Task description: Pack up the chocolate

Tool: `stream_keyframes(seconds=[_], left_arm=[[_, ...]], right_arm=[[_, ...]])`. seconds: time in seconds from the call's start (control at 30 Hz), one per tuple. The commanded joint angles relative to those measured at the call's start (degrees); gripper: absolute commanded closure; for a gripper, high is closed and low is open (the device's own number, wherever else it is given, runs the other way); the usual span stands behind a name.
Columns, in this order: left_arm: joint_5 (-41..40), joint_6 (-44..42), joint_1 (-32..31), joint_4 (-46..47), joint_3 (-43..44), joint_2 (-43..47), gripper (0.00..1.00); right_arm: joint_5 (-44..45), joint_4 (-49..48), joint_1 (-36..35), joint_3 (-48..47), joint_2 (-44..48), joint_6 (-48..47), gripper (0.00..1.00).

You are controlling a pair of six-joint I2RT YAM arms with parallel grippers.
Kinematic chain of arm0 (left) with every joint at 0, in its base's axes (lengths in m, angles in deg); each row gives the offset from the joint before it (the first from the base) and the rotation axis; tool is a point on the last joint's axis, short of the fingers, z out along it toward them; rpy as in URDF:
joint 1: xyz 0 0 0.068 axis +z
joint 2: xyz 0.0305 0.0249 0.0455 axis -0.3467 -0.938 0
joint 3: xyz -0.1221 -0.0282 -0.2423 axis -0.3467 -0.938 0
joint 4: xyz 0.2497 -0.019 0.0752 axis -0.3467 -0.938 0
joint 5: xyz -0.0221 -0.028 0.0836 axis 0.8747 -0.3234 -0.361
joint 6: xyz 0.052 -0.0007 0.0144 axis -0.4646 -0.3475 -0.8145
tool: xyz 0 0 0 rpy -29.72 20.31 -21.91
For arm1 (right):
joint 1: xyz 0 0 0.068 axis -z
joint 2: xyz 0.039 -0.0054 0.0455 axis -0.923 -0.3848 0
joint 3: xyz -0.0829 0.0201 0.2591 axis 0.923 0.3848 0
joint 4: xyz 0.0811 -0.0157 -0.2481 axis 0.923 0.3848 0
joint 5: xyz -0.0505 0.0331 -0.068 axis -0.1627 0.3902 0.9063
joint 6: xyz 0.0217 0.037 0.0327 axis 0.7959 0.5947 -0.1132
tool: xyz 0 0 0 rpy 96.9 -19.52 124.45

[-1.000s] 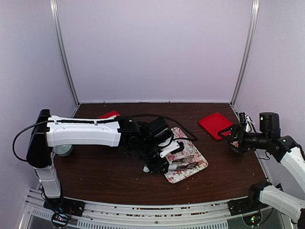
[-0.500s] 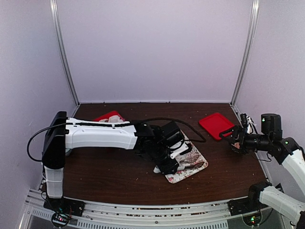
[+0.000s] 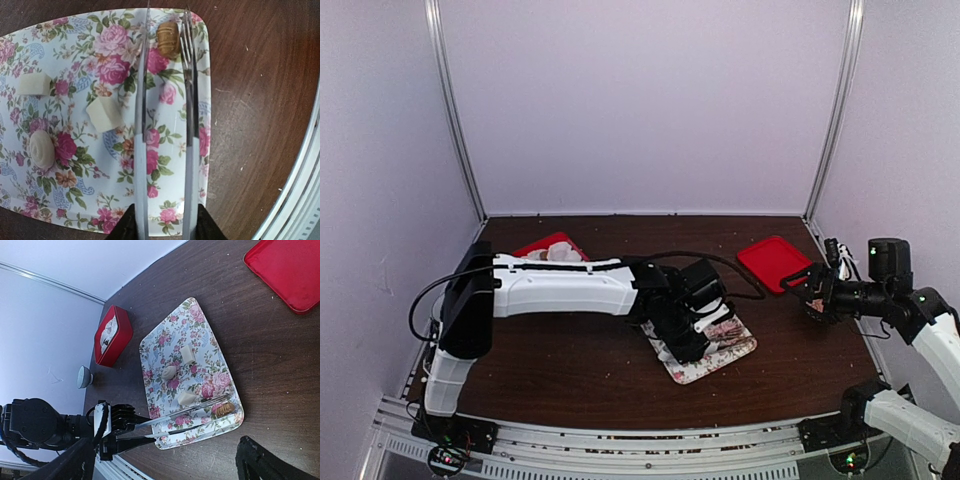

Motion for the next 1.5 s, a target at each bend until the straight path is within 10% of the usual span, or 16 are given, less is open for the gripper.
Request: stream_keyframes(seconds=[0.0,0.77,1.47], left_arm=[[-1.3,1.4,0.1,-0.8,4.5,-2.4,0.66],[5.6,1.8,7.8,1.4,-9.7,19.1,0.91],[18.2,-4.2,48.4,-1.9,-34.7,46.5,0.89]], right_arm=[[-0.6,-0.6,0.3,-2.1,0.2,0.4,0.00],[-2.7,-1.4,0.4,-1.4,-1.5,-1.6,0.00],[-3.8,-11.4,0.3,-3.4,-13.1,0.0,0.00]])
